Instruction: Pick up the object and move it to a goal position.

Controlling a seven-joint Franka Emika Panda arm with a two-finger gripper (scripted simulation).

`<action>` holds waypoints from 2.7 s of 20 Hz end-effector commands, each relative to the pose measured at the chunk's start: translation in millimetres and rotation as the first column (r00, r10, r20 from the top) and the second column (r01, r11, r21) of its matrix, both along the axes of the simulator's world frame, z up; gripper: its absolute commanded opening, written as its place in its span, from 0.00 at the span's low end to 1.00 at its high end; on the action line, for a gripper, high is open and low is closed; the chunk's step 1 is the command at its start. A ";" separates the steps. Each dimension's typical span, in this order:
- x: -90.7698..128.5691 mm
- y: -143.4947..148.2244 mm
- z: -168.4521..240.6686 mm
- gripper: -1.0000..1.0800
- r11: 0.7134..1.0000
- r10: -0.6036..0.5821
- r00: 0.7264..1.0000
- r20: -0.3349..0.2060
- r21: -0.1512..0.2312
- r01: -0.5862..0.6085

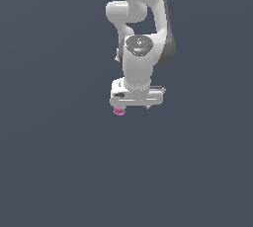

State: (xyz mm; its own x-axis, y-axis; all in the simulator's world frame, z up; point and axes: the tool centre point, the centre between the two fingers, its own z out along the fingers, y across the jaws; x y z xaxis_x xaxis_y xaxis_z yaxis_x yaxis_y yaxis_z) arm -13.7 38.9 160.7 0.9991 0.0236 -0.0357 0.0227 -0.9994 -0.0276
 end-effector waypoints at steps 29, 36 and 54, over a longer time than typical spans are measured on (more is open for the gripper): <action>-45.3 -53.1 -40.9 0.96 0.974 -0.225 0.974 0.017 -0.025 0.226; -74.2 -69.7 -63.2 0.96 0.935 -0.354 0.935 0.030 -0.026 0.355; -87.0 -76.0 -94.5 0.96 0.915 -0.401 0.915 0.036 -0.027 0.402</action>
